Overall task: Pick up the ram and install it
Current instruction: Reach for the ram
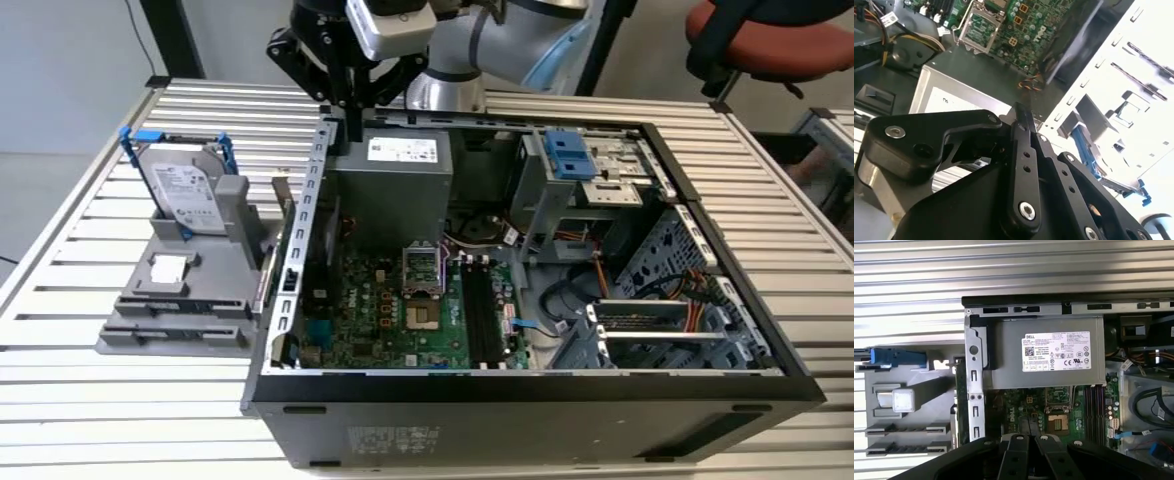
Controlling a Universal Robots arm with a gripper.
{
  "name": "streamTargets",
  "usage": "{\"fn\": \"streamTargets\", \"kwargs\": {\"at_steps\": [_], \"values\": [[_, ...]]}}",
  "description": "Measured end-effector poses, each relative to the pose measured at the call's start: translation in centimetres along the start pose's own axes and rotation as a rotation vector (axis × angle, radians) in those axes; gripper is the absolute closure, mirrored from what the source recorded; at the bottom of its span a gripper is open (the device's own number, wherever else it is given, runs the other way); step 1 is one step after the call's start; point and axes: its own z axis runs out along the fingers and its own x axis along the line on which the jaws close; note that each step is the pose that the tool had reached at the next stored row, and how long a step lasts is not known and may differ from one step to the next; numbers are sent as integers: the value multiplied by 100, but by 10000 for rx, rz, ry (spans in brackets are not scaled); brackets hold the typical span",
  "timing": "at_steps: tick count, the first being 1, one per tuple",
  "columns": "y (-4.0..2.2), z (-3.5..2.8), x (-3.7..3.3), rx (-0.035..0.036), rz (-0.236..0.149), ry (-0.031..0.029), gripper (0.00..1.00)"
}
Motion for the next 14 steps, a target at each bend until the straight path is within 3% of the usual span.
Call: {"fn": "streamTargets", "kwargs": {"at_steps": [14], "values": [[-59,-15,637,1,1,2,100]]}}
